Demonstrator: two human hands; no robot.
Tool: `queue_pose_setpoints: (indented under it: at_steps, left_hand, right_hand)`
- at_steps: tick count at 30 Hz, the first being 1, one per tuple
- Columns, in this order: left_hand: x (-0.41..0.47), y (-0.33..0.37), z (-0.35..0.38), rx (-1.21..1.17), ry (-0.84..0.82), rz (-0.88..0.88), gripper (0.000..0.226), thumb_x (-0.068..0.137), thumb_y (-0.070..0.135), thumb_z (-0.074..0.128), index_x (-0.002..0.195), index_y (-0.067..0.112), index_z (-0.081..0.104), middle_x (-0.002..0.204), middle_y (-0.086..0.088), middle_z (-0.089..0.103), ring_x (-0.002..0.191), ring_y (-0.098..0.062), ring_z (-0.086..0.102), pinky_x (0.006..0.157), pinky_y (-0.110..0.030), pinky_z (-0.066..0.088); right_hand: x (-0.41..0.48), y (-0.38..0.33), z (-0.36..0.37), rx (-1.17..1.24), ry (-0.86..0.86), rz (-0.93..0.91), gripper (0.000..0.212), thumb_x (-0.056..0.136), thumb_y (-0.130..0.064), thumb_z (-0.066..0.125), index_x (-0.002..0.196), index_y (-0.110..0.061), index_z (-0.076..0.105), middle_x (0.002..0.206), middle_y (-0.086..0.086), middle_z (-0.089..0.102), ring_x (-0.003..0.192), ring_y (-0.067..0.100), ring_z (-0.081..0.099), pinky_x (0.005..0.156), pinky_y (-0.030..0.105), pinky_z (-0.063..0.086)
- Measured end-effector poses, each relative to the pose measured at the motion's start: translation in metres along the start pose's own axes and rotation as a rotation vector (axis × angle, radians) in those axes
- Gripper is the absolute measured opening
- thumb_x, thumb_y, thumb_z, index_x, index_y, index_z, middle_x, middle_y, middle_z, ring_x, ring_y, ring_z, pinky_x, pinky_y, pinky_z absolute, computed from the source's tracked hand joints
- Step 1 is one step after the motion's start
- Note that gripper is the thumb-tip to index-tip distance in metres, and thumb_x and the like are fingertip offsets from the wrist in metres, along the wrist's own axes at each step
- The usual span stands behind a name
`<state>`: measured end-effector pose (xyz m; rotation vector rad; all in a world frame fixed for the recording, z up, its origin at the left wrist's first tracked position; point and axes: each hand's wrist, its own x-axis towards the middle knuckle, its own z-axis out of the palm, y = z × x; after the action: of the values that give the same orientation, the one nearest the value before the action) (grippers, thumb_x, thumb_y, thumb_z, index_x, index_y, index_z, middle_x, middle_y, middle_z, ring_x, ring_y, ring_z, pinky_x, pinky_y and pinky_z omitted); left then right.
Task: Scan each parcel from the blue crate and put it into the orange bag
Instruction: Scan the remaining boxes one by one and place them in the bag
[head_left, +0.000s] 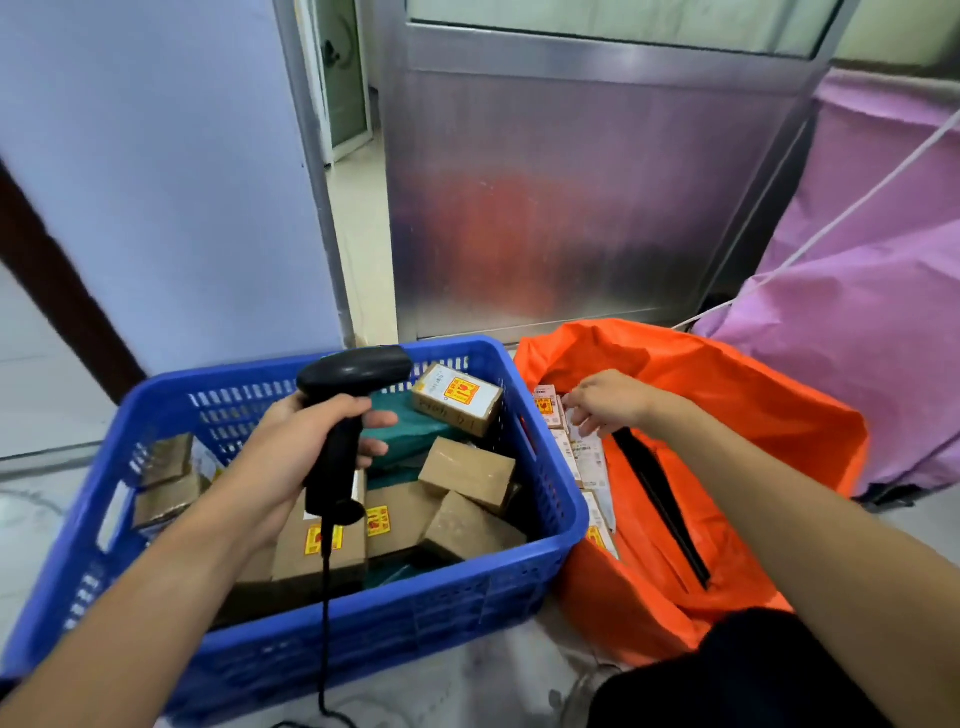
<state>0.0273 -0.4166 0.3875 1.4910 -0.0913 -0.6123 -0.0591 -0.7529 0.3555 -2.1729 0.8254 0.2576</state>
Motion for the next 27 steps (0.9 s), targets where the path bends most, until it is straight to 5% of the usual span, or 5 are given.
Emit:
queue_pose_setpoints:
  at_steps: [5, 8, 12, 16, 27]
  left_hand:
    - [-0.004, 0.011, -0.018, -0.030, 0.011, -0.012, 0.027, 0.100, 0.016, 0.064, 0.126, 0.010, 0.063, 0.103, -0.015, 0.080, 0.078, -0.026, 0.073, 0.079, -0.038, 0.056]
    - [-0.004, 0.015, -0.031, -0.031, 0.020, -0.017, 0.026, 0.100, 0.017, 0.064, 0.125, 0.010, 0.063, 0.103, -0.014, 0.081, 0.078, -0.025, 0.073, 0.078, -0.036, 0.057]
    - [0.003, 0.018, -0.052, -0.012, 0.056, -0.020, 0.029, 0.099, 0.017, 0.065, 0.127, 0.008, 0.064, 0.102, -0.015, 0.081, 0.082, -0.026, 0.072, 0.090, -0.043, 0.056]
    - [0.010, 0.023, -0.071, -0.002, 0.107, -0.013, 0.030, 0.099, 0.017, 0.065, 0.126, 0.005, 0.065, 0.100, -0.016, 0.080, 0.071, -0.022, 0.072, 0.080, -0.040, 0.056]
    - [-0.002, 0.022, -0.103, 0.076, 0.173, -0.054, 0.020, 0.100, 0.013, 0.064, 0.117, 0.005, 0.067, 0.100, -0.016, 0.080, 0.076, -0.025, 0.070, 0.075, -0.035, 0.058]
  right_hand:
    - [0.001, -0.044, 0.043, -0.117, 0.056, -0.179, 0.019, 0.102, -0.024, 0.056, 0.100, -0.011, 0.069, 0.094, 0.009, 0.073, 0.081, 0.022, 0.073, 0.074, 0.035, 0.058]
    - [0.005, -0.048, 0.073, -0.151, 0.091, -0.206, 0.014, 0.102, -0.024, 0.056, 0.102, -0.017, 0.068, 0.085, 0.001, 0.070, 0.076, 0.015, 0.070, 0.061, 0.022, 0.052]
    - [0.017, -0.062, 0.091, -0.221, 0.044, -0.228, 0.022, 0.101, -0.031, 0.055, 0.115, -0.020, 0.067, 0.106, 0.004, 0.071, 0.091, 0.020, 0.072, 0.085, 0.039, 0.058]
    - [0.026, -0.080, 0.105, -0.301, 0.068, -0.285, 0.022, 0.102, -0.030, 0.054, 0.109, -0.017, 0.071, 0.099, 0.002, 0.072, 0.096, 0.020, 0.068, 0.068, 0.027, 0.041]
    - [0.052, -0.111, 0.157, -0.316, -0.057, -0.325, 0.021, 0.103, -0.030, 0.054, 0.110, -0.016, 0.069, 0.107, 0.005, 0.071, 0.097, 0.021, 0.066, 0.083, 0.036, 0.054]
